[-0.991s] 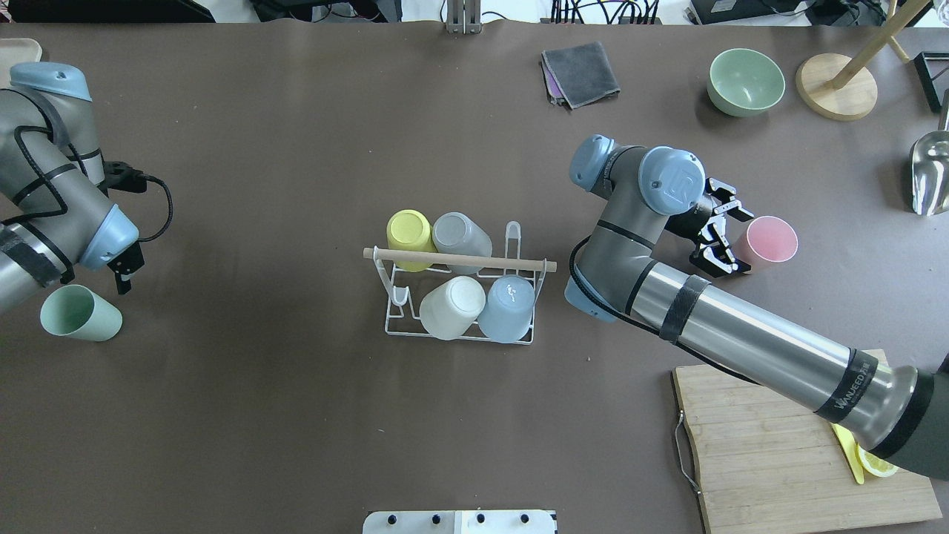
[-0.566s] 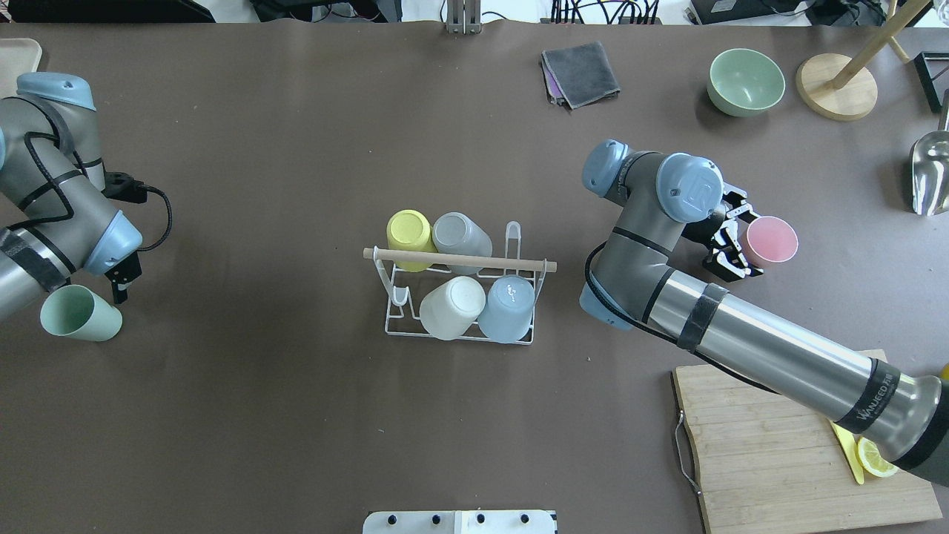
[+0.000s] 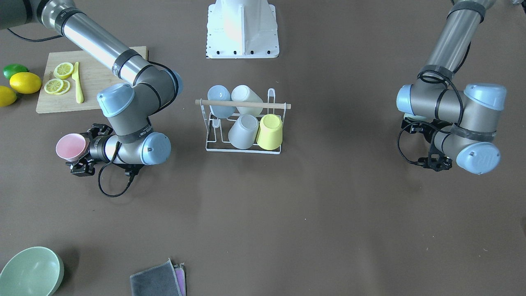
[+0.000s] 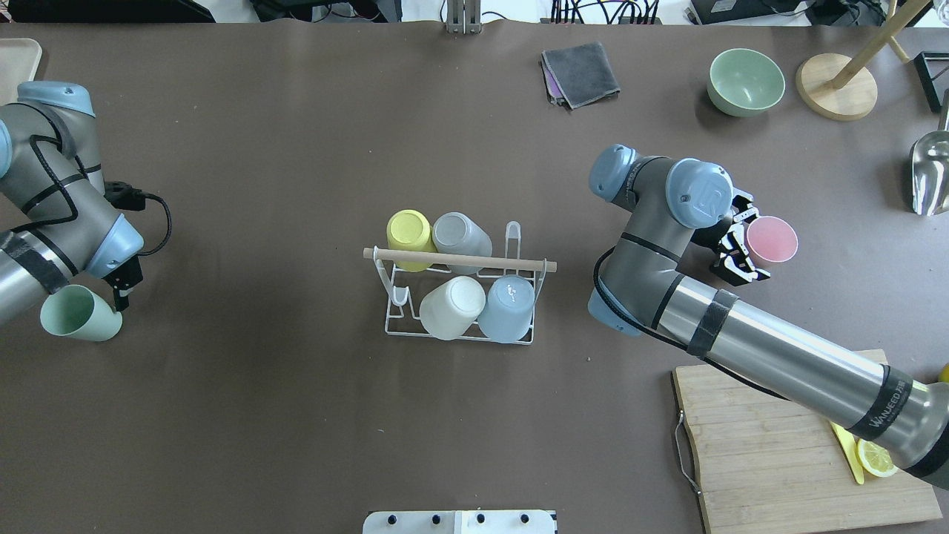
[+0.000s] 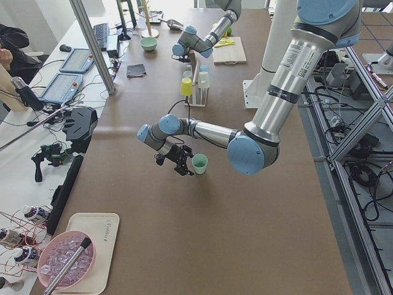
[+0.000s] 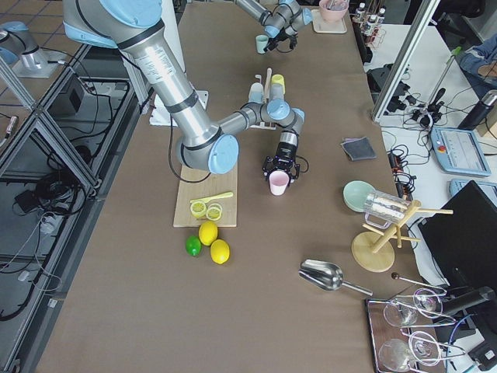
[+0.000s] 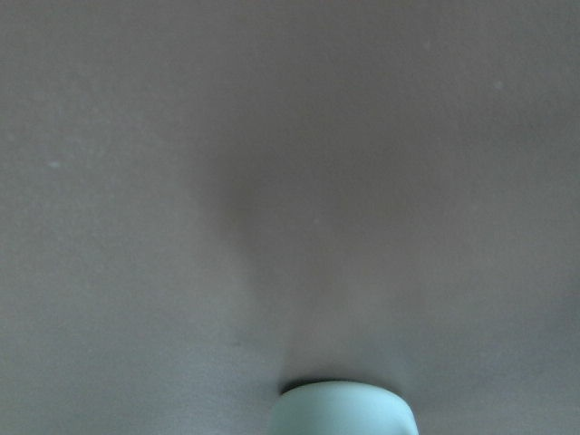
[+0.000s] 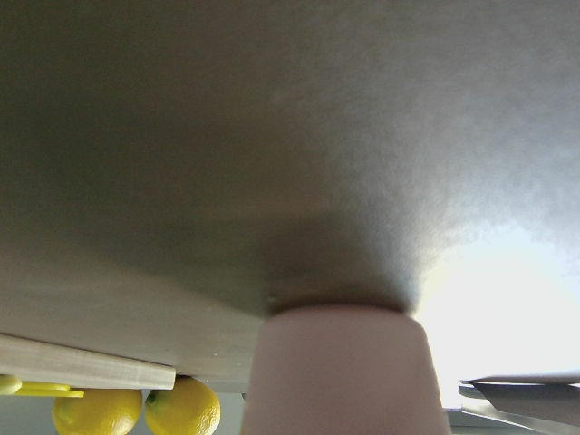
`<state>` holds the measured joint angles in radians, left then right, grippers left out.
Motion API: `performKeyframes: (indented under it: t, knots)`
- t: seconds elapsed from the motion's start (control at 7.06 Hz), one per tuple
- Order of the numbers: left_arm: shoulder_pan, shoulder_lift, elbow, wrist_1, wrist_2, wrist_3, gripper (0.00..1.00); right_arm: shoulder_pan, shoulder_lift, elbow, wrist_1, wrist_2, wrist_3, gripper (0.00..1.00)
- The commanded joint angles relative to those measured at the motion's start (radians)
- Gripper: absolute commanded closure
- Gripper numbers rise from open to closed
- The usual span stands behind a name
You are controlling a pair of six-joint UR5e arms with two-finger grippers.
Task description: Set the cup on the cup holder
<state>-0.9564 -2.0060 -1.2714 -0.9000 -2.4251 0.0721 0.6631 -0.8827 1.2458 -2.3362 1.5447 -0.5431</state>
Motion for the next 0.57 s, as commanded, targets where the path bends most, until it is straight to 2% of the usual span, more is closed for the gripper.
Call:
performKeyframes:
  t: [0.0,0.14,0.42]
  knots:
    - [0.022,0.001,0.010,0.019,-0.008,0.000,0.02,0.001,-0.021,0.027,0.001,0.000,0.000,0.01]
    - [0.022,0.000,0.009,0.038,-0.009,0.000,0.02,-0.003,-0.054,0.071,0.000,0.000,0.000,0.01]
    - [0.024,0.000,0.009,0.052,-0.008,0.002,0.02,-0.003,-0.064,0.081,0.001,0.000,0.000,0.01]
